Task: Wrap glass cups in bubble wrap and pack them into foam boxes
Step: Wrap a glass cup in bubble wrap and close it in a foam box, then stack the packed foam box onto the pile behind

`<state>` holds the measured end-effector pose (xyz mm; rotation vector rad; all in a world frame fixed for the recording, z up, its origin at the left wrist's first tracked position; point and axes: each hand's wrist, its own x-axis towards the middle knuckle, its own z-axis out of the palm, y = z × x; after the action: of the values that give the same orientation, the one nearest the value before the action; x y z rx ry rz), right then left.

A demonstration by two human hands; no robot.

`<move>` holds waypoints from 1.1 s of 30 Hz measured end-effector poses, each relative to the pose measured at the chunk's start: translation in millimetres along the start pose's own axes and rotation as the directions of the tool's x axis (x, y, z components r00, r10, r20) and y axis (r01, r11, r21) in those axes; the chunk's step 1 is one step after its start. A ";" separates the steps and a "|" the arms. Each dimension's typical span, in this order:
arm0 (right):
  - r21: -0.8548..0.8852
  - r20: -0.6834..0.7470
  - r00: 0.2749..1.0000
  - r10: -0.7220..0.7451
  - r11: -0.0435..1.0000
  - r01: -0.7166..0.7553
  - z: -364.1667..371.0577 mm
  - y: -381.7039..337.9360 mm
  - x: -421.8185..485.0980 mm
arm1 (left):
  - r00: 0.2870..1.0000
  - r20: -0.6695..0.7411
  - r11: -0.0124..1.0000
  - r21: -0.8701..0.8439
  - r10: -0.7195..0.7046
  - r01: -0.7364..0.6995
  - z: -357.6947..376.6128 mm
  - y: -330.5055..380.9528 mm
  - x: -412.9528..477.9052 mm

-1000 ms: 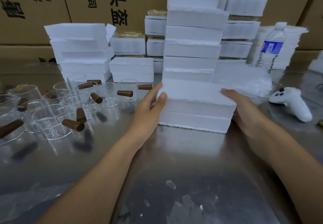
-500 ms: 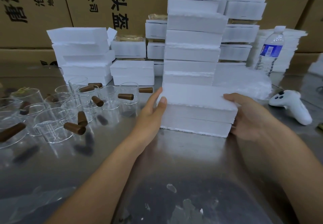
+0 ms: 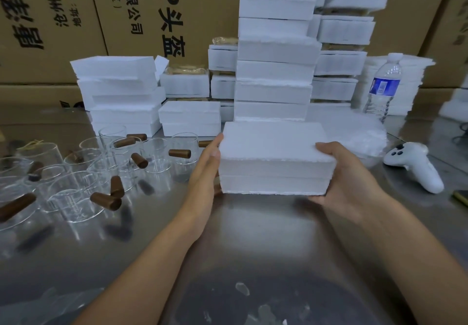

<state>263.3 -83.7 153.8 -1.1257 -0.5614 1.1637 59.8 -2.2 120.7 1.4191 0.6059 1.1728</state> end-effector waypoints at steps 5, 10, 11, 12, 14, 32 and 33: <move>0.117 0.052 0.997 -0.053 0.992 0.046 4.0 -26.1 -7.3 | 0.997 -0.055 0.998 -0.033 -0.051 0.049 -2.5 -6.0 4.9; 0.144 0.173 0.953 -0.247 0.964 0.224 32.5 -113.6 -11.5 | 0.990 -0.053 0.991 -0.036 -0.134 0.132 -0.8 -10.5 8.6; 0.134 0.189 0.940 -0.285 0.955 0.263 41.7 -135.3 -9.9 | 0.988 -0.056 0.990 -0.030 -0.142 0.140 0.5 -10.7 9.1; 0.128 0.178 0.931 -0.320 0.945 0.300 51.6 -154.6 -7.3 | 0.987 -0.065 0.989 -0.029 -0.148 0.146 1.6 -11.2 10.2; 0.139 0.097 0.920 -0.379 0.921 0.364 69.7 -183.8 1.4 | 0.983 -0.086 0.986 -0.041 -0.162 0.159 4.1 -11.8 11.9; -0.191 -0.243 0.913 -0.328 0.939 0.286 121.2 -231.4 92.8 | 0.992 -0.043 0.993 0.001 -0.118 0.118 5.5 -19.7 20.6; -0.202 -0.256 0.911 -0.323 0.940 0.276 121.7 -232.5 95.3 | 0.992 -0.053 0.994 -0.004 -0.112 0.112 5.6 -19.0 21.4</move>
<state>294.4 56.6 393.2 -1.2698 -0.5870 0.6821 77.6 18.4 110.2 1.3392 0.7128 1.1239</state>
